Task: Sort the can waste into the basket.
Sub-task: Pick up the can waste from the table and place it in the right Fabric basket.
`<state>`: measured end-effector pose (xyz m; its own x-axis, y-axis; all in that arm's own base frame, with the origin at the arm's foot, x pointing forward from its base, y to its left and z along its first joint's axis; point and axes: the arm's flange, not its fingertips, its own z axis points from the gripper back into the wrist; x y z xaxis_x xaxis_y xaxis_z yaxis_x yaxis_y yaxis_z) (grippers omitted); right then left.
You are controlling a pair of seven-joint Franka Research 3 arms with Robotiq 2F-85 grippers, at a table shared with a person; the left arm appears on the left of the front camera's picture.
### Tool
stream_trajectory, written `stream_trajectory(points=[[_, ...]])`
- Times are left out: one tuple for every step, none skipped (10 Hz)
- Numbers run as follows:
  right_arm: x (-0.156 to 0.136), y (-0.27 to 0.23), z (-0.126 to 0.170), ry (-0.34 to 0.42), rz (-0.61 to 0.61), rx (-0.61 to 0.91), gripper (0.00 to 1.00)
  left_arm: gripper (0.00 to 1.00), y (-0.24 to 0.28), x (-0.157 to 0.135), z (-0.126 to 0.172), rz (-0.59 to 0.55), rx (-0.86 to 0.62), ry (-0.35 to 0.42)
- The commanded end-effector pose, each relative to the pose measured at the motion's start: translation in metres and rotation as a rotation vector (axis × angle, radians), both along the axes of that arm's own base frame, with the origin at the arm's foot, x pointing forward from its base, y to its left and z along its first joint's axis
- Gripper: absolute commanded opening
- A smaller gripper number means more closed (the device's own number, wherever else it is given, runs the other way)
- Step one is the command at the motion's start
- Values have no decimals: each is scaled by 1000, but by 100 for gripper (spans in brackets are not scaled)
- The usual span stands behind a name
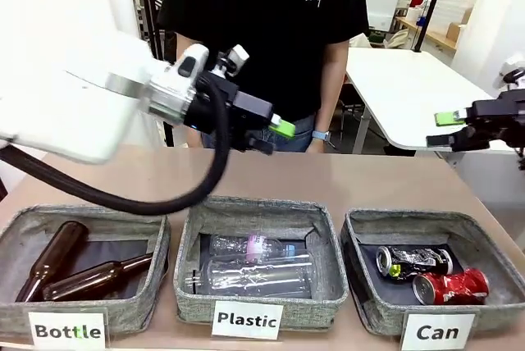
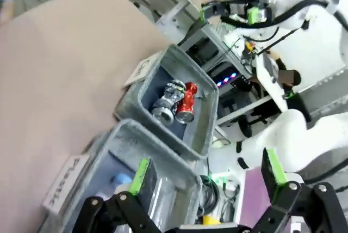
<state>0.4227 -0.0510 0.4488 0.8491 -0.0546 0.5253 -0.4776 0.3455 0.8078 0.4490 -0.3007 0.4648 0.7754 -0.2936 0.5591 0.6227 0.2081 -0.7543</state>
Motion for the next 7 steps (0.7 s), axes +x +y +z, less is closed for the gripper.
stream_trajectory(points=[[0, 51, -9, 215, -78, 22, 100, 100, 45, -11, 27, -42, 11, 100], [-2, 66, -16, 308, -65, 33, 100, 100, 83, -14, 32, -41, -10, 144], [-5, 71, -21, 345, -35, 32, 100, 100, 123, -16, 33, -16, 14, 177], [-14, 63, -13, 328, 0, 120, 100, 100, 163, -29, 22, 3, 101, 279], [-20, 57, -5, 316, 55, 203, 100, 100, 191, -44, 2, -6, 98, 404], [-21, 58, 0, 309, 79, 241, 100, 100, 217, -55, -19, 101, 103, 509], [-18, 62, 0, 331, 122, 222, 100, 100, 243, -70, -38, 210, 10, 534]])
